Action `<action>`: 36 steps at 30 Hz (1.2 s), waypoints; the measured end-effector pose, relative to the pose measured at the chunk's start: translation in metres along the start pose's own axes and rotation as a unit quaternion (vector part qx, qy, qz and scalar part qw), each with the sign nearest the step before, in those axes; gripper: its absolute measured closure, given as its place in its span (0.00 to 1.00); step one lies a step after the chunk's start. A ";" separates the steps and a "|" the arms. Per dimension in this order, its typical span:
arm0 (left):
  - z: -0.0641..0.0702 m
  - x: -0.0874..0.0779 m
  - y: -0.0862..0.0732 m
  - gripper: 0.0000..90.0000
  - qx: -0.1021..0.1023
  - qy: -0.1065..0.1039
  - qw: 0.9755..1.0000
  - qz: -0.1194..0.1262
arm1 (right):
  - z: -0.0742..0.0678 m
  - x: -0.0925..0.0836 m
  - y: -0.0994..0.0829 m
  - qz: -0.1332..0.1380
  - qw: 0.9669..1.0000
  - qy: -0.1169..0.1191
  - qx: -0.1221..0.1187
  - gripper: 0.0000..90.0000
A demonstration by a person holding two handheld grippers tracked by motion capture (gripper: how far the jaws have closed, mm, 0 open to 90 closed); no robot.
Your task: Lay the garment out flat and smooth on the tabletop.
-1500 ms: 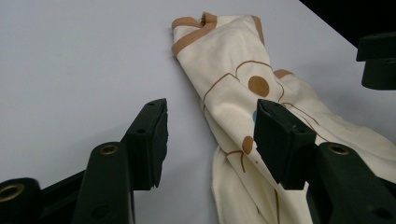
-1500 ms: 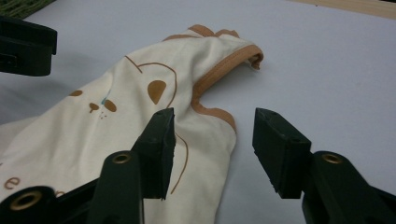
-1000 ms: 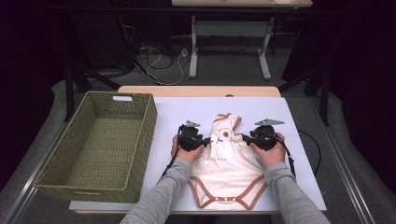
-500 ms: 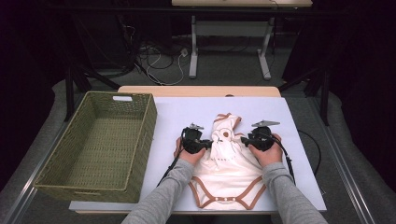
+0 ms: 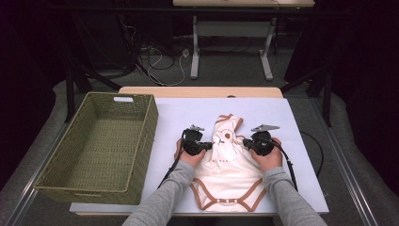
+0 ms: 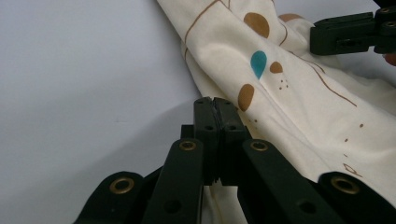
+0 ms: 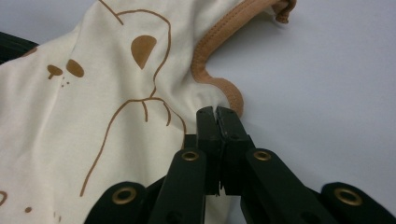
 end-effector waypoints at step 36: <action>-0.002 -0.117 -0.016 1.00 0.021 0.013 0.995 0.098 | 0.012 -0.088 -0.014 0.038 0.999 0.011 0.024 0.99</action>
Point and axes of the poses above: each handheld gripper's, and its own axes: x roughly forward along the jaws, y roughly out of its top, z roughly to its right, the point moved 9 cm from there along x, roughly forward along the jaws, and after that the axes turned 8 degrees about -x, right-handed, at the moved point
